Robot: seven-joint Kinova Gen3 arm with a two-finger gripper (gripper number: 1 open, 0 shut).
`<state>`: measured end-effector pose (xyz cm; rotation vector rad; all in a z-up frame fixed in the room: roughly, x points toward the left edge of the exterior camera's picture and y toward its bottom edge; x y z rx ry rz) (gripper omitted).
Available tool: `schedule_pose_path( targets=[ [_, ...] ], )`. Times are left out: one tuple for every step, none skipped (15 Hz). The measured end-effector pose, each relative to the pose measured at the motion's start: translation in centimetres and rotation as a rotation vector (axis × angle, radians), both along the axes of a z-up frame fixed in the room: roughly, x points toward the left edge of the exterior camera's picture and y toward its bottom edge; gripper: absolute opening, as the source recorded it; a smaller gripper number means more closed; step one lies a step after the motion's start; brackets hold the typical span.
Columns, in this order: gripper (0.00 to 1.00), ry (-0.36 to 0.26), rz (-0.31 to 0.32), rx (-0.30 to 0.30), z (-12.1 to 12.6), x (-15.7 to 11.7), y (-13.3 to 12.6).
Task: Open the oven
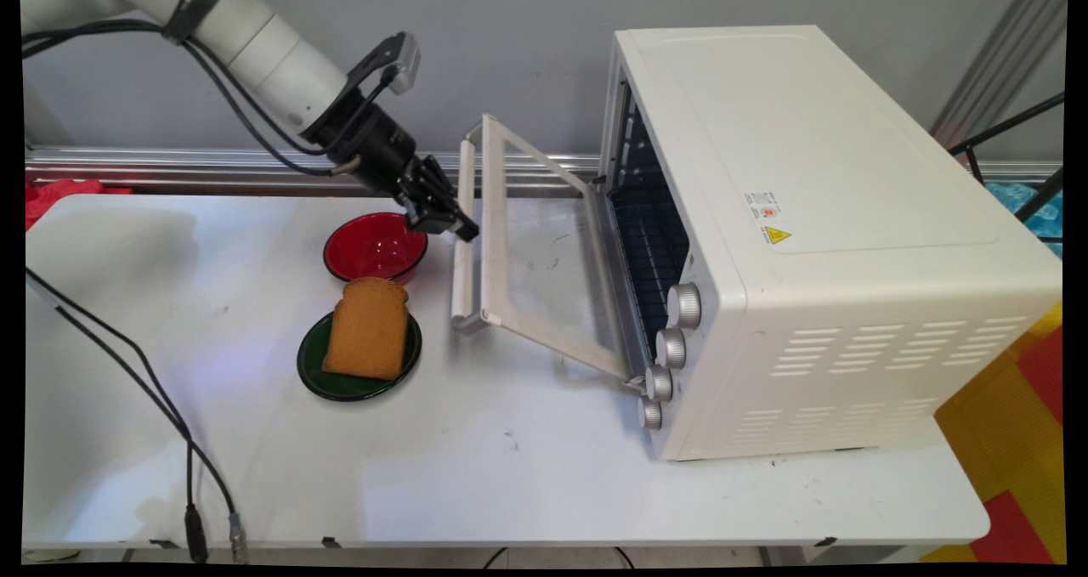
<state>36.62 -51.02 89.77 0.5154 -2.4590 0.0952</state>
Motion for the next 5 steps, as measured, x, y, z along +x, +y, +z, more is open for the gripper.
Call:
schedule_pose_path(
  targets=[
    [0.00, -0.002, 0.002, 0.002, -0.2, 0.2, 0.1],
    [0.00, -0.003, 0.004, 0.003, -0.4, 0.5, 0.3],
    [0.00, -0.005, 0.007, 0.005, -0.7, 0.9, 0.4],
    [0.00, -0.008, 0.011, 0.007, -0.9, 1.2, 0.6],
    [0.00, -0.009, 0.013, 0.008, -1.1, 1.5, 0.7]
  ],
)
